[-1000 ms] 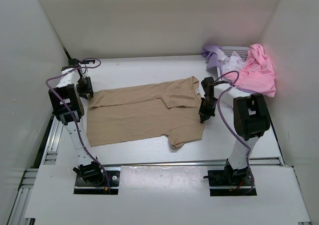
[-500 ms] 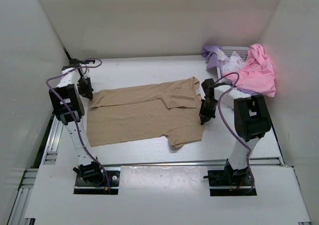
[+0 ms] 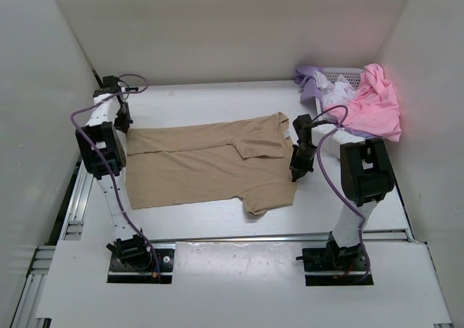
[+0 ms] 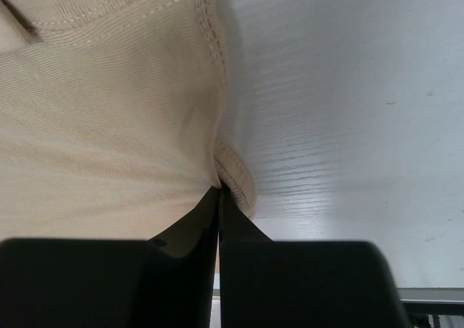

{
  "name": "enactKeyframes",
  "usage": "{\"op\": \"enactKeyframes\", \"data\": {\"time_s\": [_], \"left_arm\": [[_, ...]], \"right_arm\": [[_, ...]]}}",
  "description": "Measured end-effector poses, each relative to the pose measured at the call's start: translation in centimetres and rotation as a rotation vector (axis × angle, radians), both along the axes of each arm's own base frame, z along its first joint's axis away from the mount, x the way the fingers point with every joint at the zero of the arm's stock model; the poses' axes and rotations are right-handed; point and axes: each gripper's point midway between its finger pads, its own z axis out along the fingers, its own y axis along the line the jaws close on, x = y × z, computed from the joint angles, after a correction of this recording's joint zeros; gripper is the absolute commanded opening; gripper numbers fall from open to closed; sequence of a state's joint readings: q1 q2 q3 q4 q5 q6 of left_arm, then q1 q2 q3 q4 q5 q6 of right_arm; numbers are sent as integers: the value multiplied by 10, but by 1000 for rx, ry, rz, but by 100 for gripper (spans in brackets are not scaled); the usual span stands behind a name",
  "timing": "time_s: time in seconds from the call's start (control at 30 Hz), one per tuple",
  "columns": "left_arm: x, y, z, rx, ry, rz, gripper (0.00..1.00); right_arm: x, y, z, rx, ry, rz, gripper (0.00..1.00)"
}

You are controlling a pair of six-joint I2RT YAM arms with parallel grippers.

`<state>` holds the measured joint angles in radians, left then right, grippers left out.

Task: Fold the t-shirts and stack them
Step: Fold the flattened tshirt in 1/3 of the way, then grap the side of the flattened tshirt closest away from the robot with both arms

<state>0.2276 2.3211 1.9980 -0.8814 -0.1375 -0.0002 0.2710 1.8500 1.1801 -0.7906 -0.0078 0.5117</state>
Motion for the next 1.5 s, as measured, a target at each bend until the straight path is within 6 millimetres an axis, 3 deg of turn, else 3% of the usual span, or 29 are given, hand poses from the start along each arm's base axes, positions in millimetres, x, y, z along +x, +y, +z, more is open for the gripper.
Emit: {"op": "enactKeyframes", "data": {"time_s": [0.07, 0.13, 0.2, 0.23, 0.33, 0.43, 0.6, 0.77, 0.83, 0.87, 0.9, 1.0, 1.1, 1.17, 1.27, 1.37, 1.5], "left_arm": [[2, -1, -4, 16, 5, -2, 27], [0, -3, -9, 31, 17, -6, 43], [-3, -5, -13, 42, 35, -13, 61], [-5, -5, -14, 48, 41, -8, 63], [-9, -1, -15, 60, 43, 3, 70], [-29, 4, -10, 61, 58, 22, 71], [-89, 3, 10, 57, 101, 51, 71], [-136, -17, 28, 58, 108, 29, 70], [-155, -29, 20, 49, 144, 6, 69], [-162, -34, 13, 44, 166, -5, 67], [-168, -38, 5, 39, 194, -13, 67], [-182, -43, -26, 21, 291, -24, 66], [-170, -38, -26, 32, 299, -27, 66], [-157, -34, -25, 43, 304, -29, 66], [-123, -24, -24, 70, 270, -27, 66], [-86, -17, -21, 107, 204, -24, 68], [-53, -10, -18, 143, 135, -16, 70]], "right_arm": [[0, 0, 0, 3, -1, 4, 0], [0, 2, 1, 7, -1, 13, 7], [0, 4, 1, 15, 0, 22, 31], [0, 5, 1, 21, -1, 26, 40], [1, 7, 3, 32, -5, 31, 49], [1, 9, 5, 40, -6, 39, 49], [3, 10, 20, 40, -60, 60, 45], [12, 26, 39, -4, -138, 150, 30], [18, 40, 47, 6, -175, 188, 23], [19, 49, 49, 21, -181, 201, 13], [21, 56, 49, 38, -180, 207, 9], [27, 69, 32, 68, -128, 191, 3], [26, 76, 0, 78, -28, 165, 1], [35, 79, 1, 88, -19, 144, 0], [55, 89, 2, 96, -35, 113, 0], [82, 101, 3, 112, -71, 83, 0], [121, 114, 6, 144, -138, 60, 5]]}}
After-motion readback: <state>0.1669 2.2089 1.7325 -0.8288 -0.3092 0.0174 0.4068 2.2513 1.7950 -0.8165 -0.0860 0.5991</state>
